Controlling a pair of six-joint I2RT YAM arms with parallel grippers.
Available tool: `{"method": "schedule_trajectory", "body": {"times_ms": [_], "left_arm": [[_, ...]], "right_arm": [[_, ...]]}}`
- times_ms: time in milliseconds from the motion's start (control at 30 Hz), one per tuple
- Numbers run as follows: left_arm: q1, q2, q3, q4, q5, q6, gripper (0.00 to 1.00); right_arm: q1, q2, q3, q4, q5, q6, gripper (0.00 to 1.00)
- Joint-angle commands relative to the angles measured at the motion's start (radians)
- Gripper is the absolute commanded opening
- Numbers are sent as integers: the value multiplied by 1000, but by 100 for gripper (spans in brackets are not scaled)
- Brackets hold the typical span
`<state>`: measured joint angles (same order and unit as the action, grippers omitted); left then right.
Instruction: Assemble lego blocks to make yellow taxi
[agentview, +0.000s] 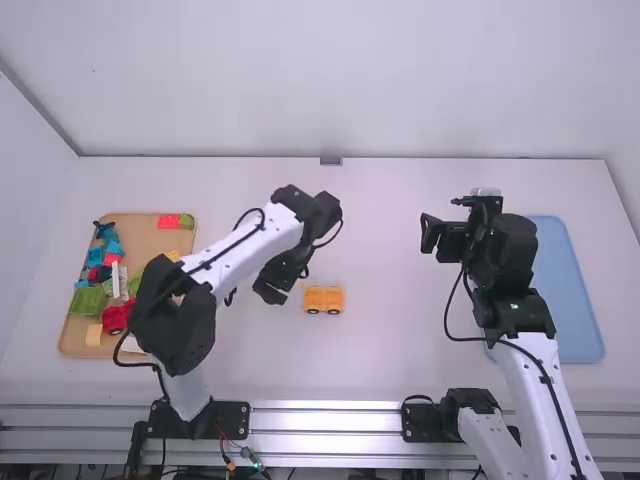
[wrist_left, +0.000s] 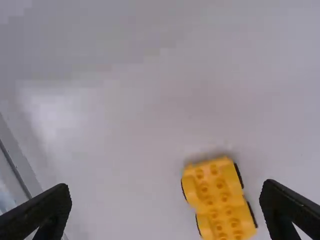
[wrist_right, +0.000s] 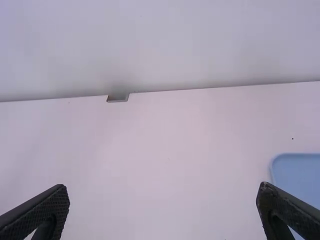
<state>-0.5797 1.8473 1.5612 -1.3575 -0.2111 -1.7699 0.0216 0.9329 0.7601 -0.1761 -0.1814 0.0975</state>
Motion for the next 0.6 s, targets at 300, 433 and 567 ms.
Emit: {"method": "schedule_trajectory", "body": {"times_ms": [300,433,567], "left_arm": [[56,-32,265,-133,-459,959,99],[63,-32,264,-58,-541,1126,99],[120,-34,265,-133,-594,1017,99]], "right_arm": [[5,3,24,7,-5,-4,99],[5,3,24,14,-5,-4,99],[6,3,24,14,-5,-4,99]]}}
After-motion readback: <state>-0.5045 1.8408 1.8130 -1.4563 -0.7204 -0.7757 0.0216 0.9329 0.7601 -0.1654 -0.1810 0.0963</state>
